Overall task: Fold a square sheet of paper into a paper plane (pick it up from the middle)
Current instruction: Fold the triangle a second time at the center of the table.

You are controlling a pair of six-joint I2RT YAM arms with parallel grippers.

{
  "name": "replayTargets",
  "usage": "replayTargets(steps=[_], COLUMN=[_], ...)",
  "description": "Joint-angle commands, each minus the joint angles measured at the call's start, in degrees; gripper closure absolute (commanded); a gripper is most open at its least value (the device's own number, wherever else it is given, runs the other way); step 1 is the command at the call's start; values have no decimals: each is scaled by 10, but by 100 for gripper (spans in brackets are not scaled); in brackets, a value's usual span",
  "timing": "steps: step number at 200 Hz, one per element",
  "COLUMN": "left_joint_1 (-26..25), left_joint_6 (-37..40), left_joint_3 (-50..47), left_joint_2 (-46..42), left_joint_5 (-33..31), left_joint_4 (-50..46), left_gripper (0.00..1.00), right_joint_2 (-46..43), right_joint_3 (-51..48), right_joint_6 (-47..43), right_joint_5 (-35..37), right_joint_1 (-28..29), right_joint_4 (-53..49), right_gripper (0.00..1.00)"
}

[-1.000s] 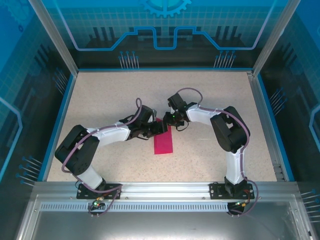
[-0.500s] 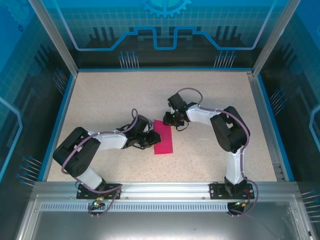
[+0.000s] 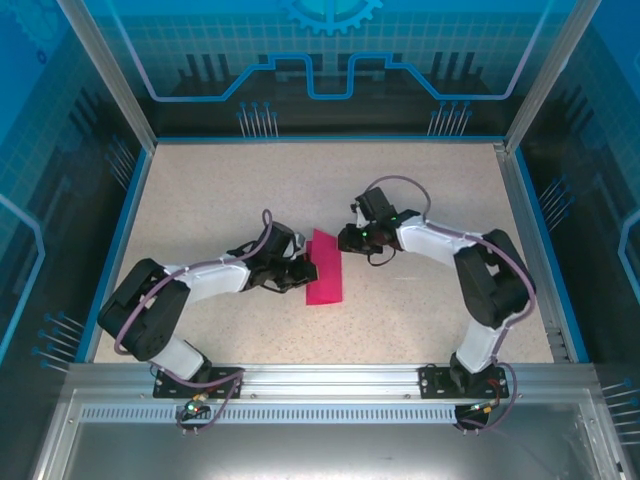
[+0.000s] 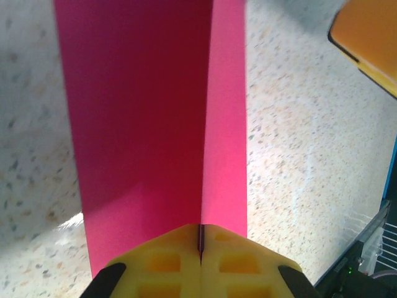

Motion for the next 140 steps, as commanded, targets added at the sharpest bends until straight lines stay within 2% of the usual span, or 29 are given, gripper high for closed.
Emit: replayTargets(steps=[1, 46, 74, 100, 140], left_joint_1=[7, 9, 9, 9, 8], left_joint_6=[72, 133, 132, 144, 230], left_joint_3=[45, 93, 88, 66, 83], left_joint_2=[23, 69, 58, 28, 17], left_joint_5=[30, 38, 37, 30, -12], left_joint_4=[-53, -96, -112, -128, -209], left_gripper=[97, 98, 98, 98, 99], right_joint_2=[-24, 7, 20, 11, -23], right_joint_3=[-29, -32, -32, -39, -63], right_joint_6=[-33, -52, -44, -34, -2], right_joint_5=[-45, -72, -74, -54, 13], right_joint_1=[-3, 26, 28, 30, 30], right_joint_4=[10, 0, 2, 3, 3], right_gripper=[72, 83, 84, 84, 84])
